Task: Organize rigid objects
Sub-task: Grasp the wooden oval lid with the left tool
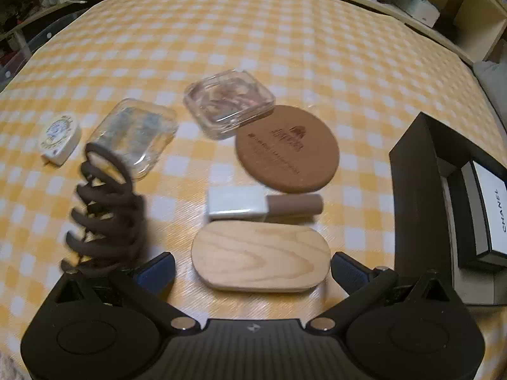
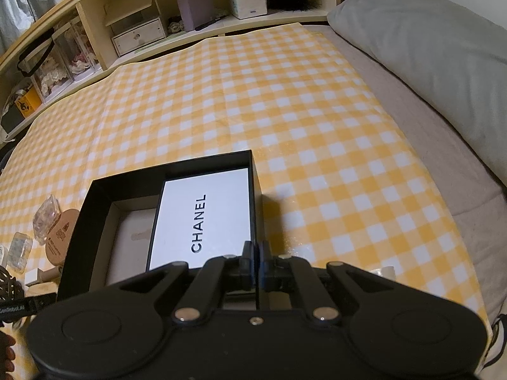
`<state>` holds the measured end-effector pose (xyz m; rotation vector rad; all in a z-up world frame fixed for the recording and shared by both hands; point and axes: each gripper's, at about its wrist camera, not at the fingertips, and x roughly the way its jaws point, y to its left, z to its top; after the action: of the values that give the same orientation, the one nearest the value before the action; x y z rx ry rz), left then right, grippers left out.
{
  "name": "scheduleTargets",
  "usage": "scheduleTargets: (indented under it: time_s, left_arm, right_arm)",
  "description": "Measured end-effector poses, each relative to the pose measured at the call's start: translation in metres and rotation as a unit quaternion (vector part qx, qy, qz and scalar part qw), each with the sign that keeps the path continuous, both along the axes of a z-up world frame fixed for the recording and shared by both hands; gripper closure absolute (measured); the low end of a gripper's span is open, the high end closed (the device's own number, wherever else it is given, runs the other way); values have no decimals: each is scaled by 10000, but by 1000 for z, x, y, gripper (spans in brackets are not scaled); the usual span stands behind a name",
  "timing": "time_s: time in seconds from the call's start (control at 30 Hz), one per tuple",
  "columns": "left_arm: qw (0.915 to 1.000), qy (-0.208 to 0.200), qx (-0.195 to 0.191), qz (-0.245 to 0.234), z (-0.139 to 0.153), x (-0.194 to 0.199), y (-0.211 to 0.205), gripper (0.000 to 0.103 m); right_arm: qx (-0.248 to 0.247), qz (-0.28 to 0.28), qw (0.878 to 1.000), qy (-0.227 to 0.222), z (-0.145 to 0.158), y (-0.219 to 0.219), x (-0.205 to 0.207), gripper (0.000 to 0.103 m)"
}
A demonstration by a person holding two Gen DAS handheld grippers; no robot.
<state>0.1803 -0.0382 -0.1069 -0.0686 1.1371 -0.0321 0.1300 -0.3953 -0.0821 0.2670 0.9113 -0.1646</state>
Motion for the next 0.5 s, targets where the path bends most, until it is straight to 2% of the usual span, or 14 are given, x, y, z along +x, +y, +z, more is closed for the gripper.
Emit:
scheduleTargets:
  time_s: [0.27, 0.43, 0.5]
  left_arm:
    - [9997, -69, -111, 183, 2, 3, 1, 0]
    - [10000, 13, 85, -16, -3, 3, -5, 2]
    - [9999, 10, 52, -131, -2, 4, -5, 10]
  right_arm:
    - [-24, -1, 10000, 4, 0, 1, 0, 99]
    - [-21, 0, 10000, 3, 0, 1, 0, 99]
    - [-24, 3, 10000, 4, -1, 1, 0, 99]
